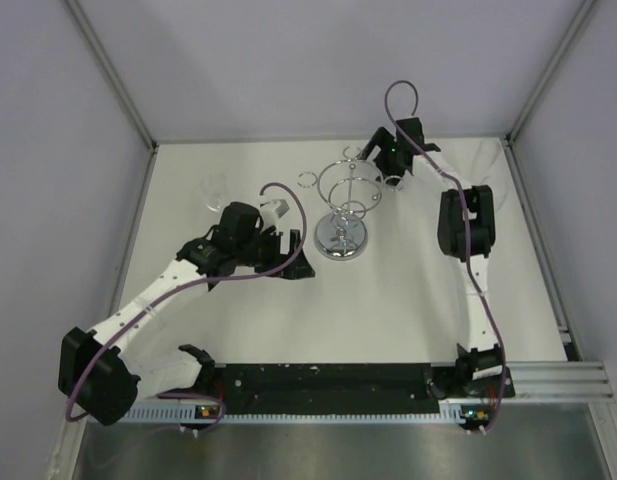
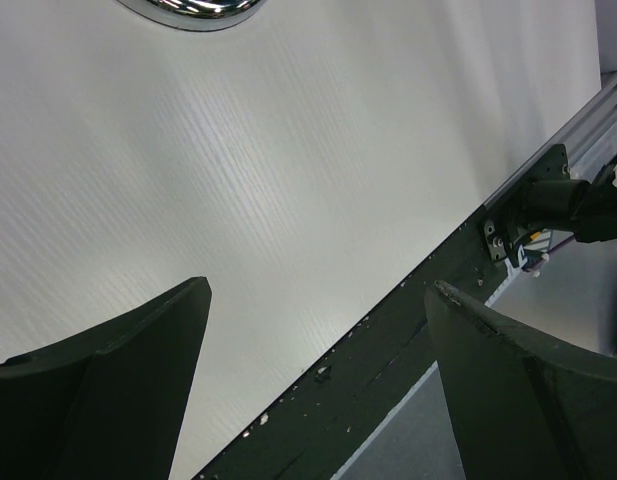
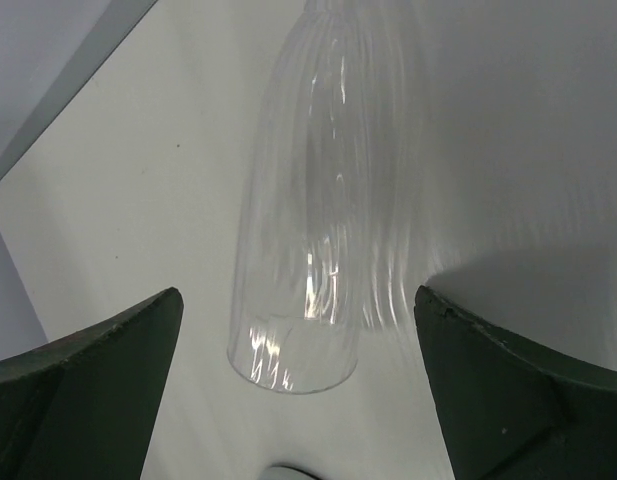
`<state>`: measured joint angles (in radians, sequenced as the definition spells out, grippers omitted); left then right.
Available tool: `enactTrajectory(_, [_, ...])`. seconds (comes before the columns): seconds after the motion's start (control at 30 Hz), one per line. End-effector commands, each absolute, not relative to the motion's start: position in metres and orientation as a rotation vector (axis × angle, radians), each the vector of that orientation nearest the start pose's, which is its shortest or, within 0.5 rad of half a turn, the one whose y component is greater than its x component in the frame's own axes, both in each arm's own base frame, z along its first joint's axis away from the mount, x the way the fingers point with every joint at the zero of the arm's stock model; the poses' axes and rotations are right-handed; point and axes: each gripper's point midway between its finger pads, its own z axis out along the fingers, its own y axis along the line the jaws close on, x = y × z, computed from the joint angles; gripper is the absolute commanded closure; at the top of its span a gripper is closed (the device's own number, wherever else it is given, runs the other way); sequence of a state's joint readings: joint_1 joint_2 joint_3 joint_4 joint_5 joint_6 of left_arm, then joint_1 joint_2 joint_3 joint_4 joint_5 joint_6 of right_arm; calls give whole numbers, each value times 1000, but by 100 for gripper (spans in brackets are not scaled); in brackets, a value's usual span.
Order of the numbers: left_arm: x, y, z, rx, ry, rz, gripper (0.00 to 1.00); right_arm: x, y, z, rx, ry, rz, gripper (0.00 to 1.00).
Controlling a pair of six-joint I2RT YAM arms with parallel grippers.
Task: Take the wine glass off the wine glass rack
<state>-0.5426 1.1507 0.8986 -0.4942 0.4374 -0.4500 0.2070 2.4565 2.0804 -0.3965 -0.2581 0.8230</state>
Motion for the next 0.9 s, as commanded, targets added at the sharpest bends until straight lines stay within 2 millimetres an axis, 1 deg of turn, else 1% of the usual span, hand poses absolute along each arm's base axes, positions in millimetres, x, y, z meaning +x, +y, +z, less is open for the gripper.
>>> enactTrajectory(0.0, [216,-237,179,373,2392,-998,6,607,222,76,582,2326,832,1])
enactTrajectory(0.13, [217,-237,179,373,2395,-998,6,607,226,69,589,2332,850,2])
enactTrajectory(0.23, [216,-237,178,375,2396,-998,6,606,229,64,590,2342,859,6])
enactTrajectory(0.47, [216,-237,179,376,2396,-1000,6,604,231,57,593,2357,878,21])
enactTrajectory(0.67, [216,-238,179,378,2396,-1001,6,602,233,60,582,2355,891,37])
enactTrajectory(0.87, [216,-237,179,377,2394,-1001,6,603,232,64,578,2349,893,49])
